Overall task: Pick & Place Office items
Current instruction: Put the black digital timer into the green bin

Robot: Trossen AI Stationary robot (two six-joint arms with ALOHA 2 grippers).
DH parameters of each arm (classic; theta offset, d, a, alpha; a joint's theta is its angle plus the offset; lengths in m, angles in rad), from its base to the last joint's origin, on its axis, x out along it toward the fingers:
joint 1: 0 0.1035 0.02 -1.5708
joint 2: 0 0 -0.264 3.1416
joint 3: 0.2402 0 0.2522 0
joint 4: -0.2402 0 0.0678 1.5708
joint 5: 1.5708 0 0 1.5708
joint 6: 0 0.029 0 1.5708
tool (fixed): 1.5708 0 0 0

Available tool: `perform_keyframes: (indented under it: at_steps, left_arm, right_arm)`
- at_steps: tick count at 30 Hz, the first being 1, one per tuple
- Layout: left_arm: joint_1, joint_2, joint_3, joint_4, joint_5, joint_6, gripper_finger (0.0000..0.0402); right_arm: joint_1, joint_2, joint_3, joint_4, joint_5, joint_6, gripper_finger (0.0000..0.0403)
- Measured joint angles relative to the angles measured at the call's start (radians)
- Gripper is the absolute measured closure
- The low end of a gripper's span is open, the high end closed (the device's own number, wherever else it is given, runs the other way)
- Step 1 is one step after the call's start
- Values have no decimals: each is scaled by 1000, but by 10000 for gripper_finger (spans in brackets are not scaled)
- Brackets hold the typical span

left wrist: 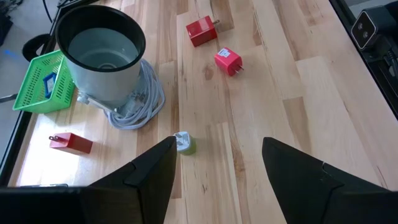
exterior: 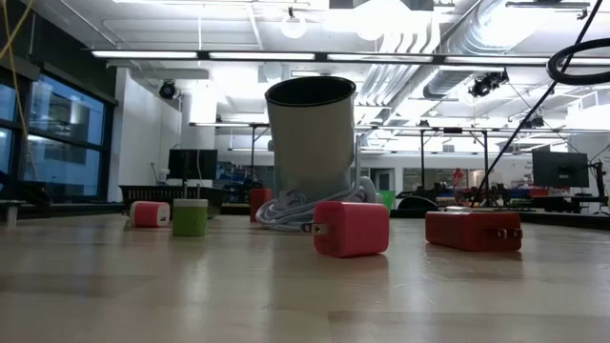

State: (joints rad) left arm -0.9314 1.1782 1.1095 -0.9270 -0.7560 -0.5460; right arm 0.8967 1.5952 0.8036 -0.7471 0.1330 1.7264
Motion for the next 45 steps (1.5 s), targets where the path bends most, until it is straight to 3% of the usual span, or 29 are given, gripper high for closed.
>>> perform_keyframes:
  at_steps: [10,16,45]
  left_arm:
    - [0,0,0,0,0,0,174]
    - [0,0,0,0,0,0,174]
    - [0,0,0,0,0,0,174]
  right_arm:
    - [-2,-13,0,-7,-3,-2,257]
    - [-30,-26,61,-114,17,-56,257]
    - [-423,-68,500,-554,138,-669,257]
